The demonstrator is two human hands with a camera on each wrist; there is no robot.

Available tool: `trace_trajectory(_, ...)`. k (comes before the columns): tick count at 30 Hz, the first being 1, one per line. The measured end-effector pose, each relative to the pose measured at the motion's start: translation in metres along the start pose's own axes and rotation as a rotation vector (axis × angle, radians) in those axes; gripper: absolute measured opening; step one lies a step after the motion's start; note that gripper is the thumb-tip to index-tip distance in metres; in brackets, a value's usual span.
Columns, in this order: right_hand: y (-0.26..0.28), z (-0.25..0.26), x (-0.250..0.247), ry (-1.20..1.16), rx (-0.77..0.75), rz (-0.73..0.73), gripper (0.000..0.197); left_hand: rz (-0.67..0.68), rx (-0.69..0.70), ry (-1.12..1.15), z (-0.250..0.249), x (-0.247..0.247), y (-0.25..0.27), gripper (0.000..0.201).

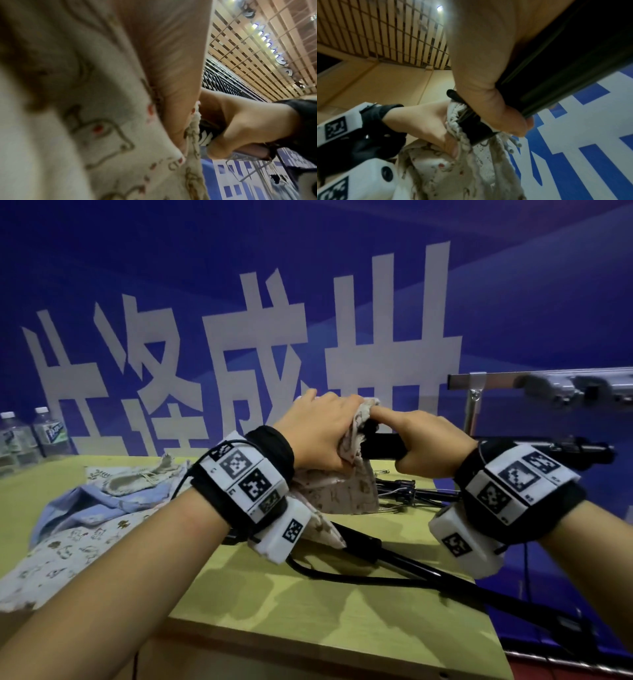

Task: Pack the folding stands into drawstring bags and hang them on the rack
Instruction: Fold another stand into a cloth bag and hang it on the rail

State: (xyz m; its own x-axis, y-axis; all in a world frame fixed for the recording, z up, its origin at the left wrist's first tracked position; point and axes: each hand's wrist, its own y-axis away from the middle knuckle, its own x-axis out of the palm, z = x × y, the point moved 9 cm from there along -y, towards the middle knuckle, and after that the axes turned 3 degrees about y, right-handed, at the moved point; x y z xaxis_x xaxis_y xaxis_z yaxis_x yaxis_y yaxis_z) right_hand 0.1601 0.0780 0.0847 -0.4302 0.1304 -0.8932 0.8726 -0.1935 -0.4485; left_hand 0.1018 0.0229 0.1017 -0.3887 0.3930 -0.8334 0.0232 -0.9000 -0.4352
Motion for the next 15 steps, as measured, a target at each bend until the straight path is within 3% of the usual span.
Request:
trace_trajectory(2, -0.001, -0.001, 0.001, 0.014, 0.007, 0.002, 0.081, -0.042, -0.019, -0.050, 0.000, -0.001, -0.002, 0.072)
trace_trajectory(7, 0.002, -0.007, 0.001, 0.032, 0.001, 0.051, 0.079, -0.060, 0.019, 0.329, -0.006, -0.003, 0.010, 0.064)
trace_trajectory(9, 0.003, -0.008, 0.000, 0.043, -0.010, 0.052, 0.078, -0.060, 0.060, 0.347, -0.006, -0.004, 0.013, 0.047)
trace_trajectory(12, 0.003, -0.010, 0.002, 0.086, -0.004, 0.052, 0.079, -0.220, 0.189, 0.305, -0.006, -0.018, 0.016, 0.012)
trace_trajectory(15, 0.002, -0.014, 0.004, 0.066, 0.023, 0.062, 0.082, -0.327, 0.203, 0.389, 0.000, -0.026, 0.020, 0.007)
